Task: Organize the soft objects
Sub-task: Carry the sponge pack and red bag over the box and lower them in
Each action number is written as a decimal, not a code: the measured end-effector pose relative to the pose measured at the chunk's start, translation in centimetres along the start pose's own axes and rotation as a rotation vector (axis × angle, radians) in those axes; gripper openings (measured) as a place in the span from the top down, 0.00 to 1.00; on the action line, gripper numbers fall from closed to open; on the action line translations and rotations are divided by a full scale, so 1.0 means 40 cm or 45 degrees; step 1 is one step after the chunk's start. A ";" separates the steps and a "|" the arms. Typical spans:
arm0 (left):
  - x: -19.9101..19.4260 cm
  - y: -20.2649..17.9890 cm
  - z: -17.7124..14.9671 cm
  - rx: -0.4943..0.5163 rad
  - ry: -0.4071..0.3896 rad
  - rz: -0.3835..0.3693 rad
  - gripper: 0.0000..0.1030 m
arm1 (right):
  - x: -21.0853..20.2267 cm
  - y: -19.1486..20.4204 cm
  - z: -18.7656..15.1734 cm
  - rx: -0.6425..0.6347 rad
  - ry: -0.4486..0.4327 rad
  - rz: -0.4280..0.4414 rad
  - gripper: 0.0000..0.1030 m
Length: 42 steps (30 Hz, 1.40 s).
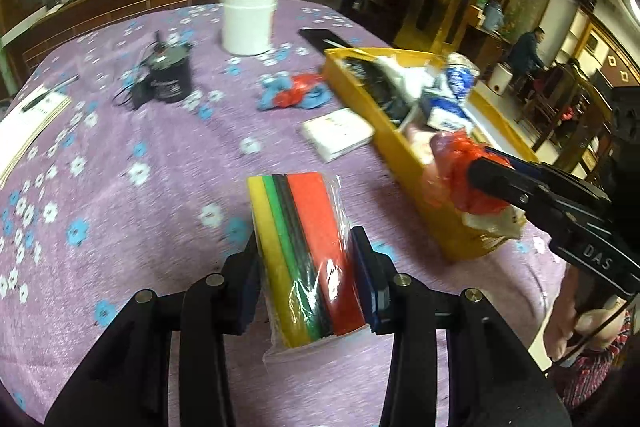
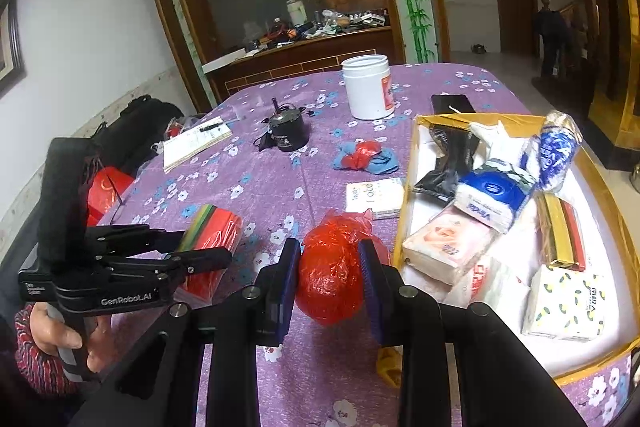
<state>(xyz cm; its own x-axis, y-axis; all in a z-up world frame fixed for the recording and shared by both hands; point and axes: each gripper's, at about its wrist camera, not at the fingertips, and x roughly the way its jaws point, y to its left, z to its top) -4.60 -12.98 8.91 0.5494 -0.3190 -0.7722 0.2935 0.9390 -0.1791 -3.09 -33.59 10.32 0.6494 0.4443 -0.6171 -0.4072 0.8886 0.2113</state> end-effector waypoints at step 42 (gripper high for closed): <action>0.234 -0.419 0.145 0.296 0.074 -0.300 0.59 | -0.038 -0.467 0.029 0.432 0.029 -0.343 0.67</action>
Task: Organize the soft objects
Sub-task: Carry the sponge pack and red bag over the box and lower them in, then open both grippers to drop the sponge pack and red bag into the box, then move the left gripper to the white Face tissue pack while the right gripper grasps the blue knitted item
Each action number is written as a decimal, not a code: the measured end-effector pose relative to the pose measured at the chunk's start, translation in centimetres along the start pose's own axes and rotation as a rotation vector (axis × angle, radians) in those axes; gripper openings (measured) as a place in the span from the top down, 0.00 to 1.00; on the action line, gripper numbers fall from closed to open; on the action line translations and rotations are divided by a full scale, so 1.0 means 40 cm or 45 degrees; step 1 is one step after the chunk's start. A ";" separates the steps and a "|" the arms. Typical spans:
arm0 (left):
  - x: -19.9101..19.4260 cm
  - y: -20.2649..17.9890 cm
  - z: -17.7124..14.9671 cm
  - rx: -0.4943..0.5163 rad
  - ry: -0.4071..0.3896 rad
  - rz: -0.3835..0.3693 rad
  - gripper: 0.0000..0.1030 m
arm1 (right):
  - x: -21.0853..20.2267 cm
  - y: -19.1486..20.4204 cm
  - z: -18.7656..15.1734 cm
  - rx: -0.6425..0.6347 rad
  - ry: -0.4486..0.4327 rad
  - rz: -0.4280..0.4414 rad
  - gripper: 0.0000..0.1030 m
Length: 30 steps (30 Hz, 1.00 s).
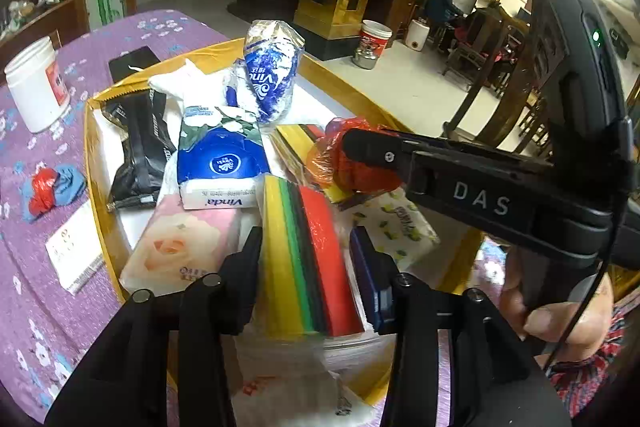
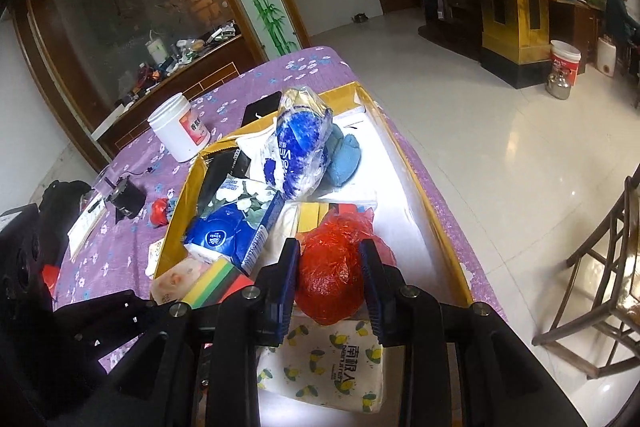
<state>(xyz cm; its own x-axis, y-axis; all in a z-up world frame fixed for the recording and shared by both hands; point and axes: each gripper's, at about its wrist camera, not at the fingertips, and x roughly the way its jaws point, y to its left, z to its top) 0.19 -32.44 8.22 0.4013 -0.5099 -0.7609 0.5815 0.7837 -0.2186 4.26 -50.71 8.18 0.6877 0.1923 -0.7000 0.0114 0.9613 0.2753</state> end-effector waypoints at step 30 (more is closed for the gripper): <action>-0.230 0.262 -0.100 -0.136 -0.142 0.164 0.40 | -0.133 0.158 0.003 -0.116 -0.065 0.155 0.41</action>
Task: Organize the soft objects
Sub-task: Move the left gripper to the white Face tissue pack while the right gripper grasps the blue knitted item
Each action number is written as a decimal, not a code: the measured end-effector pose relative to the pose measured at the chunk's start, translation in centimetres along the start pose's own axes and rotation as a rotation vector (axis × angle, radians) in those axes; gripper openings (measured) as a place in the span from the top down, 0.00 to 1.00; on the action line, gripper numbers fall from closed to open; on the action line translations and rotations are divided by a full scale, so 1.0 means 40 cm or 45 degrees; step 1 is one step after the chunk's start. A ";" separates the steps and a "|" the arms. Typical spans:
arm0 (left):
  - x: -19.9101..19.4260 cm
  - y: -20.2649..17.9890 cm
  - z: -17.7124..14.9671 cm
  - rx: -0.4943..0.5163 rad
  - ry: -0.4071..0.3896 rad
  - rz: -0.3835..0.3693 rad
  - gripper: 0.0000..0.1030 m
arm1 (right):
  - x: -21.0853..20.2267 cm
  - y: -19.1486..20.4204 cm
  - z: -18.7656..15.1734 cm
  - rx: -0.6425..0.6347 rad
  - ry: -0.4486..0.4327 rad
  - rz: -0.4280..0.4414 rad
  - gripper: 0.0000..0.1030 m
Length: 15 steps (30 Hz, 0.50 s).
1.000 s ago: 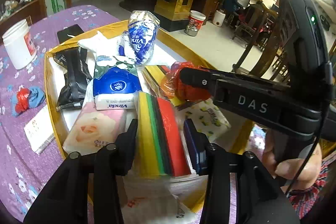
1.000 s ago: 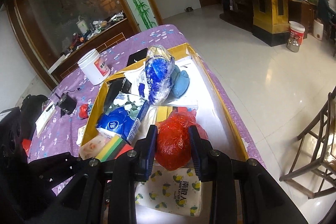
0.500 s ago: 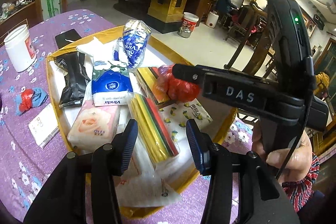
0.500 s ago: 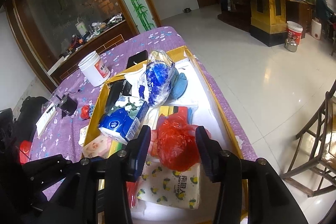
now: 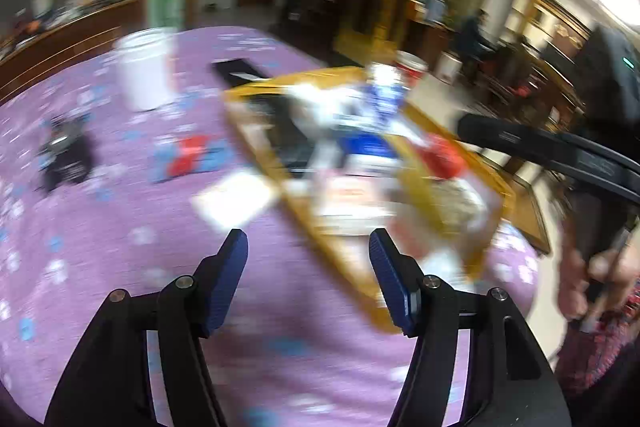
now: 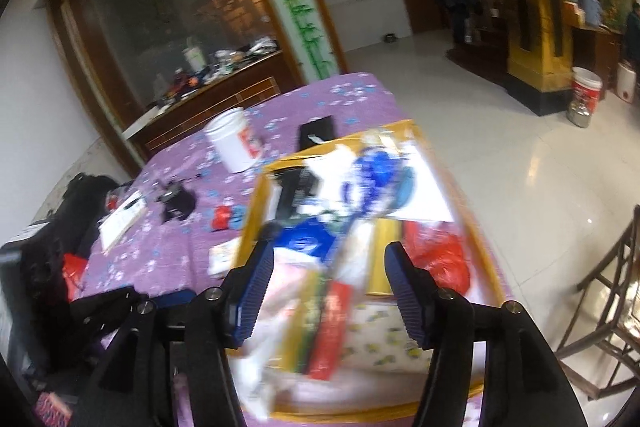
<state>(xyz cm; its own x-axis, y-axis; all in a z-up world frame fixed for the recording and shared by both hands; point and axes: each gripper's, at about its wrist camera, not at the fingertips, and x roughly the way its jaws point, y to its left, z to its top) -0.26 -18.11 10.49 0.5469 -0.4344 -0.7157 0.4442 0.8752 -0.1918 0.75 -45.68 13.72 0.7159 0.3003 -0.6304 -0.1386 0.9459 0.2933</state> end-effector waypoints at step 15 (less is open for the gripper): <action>-0.020 0.417 -0.057 -0.489 -0.110 0.392 0.40 | 0.374 0.374 0.059 -0.220 0.423 0.055 0.36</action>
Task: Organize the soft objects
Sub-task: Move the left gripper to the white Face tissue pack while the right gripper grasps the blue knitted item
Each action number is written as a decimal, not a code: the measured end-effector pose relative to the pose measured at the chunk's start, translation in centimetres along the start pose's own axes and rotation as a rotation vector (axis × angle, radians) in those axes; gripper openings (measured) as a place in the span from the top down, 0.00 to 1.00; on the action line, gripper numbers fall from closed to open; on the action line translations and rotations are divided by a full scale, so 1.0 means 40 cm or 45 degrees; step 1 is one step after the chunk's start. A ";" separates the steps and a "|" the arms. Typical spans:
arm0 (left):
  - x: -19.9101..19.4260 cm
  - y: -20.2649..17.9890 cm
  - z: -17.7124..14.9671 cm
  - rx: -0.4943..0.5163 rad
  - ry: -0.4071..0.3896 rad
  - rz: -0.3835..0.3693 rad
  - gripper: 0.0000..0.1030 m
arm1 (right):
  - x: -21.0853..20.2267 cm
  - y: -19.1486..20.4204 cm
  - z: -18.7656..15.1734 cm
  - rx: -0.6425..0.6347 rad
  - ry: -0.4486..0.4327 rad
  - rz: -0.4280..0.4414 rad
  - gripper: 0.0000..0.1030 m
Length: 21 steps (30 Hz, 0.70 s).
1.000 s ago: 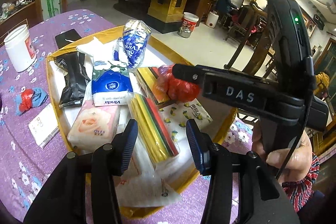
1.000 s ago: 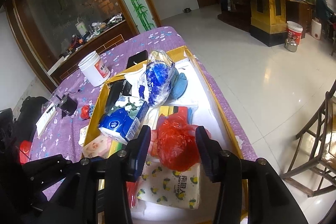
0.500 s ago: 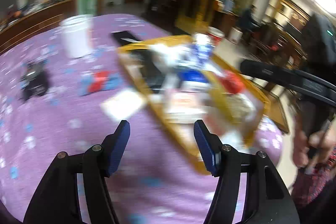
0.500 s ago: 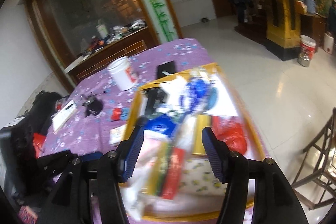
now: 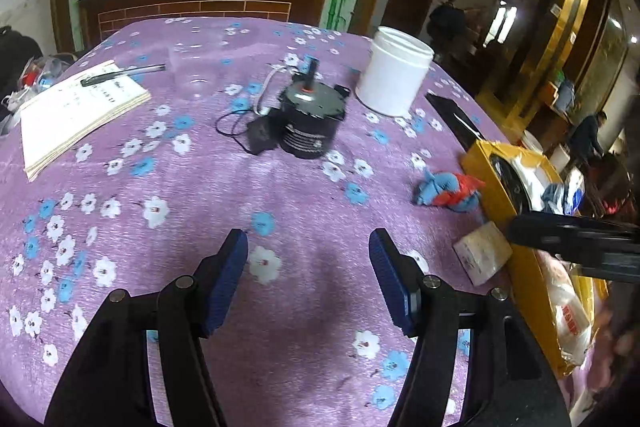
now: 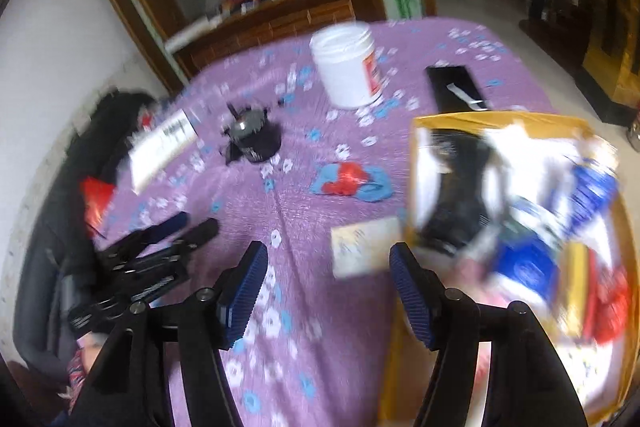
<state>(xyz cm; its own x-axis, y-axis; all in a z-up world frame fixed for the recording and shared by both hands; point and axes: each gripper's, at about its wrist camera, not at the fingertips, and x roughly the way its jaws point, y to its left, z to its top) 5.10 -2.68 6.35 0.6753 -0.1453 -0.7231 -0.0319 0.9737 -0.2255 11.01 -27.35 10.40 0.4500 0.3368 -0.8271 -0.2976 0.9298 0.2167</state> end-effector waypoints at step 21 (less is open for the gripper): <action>-0.020 0.038 0.010 -0.119 0.012 -0.072 0.40 | 0.124 0.089 0.029 -0.124 0.229 0.114 0.33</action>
<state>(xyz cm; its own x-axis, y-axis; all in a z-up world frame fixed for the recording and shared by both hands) 4.81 -1.02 6.84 0.6708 -0.2018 -0.7137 -0.0630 0.9433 -0.3260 13.15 -22.18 7.65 0.2631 0.3774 -0.8879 -0.4139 0.8755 0.2495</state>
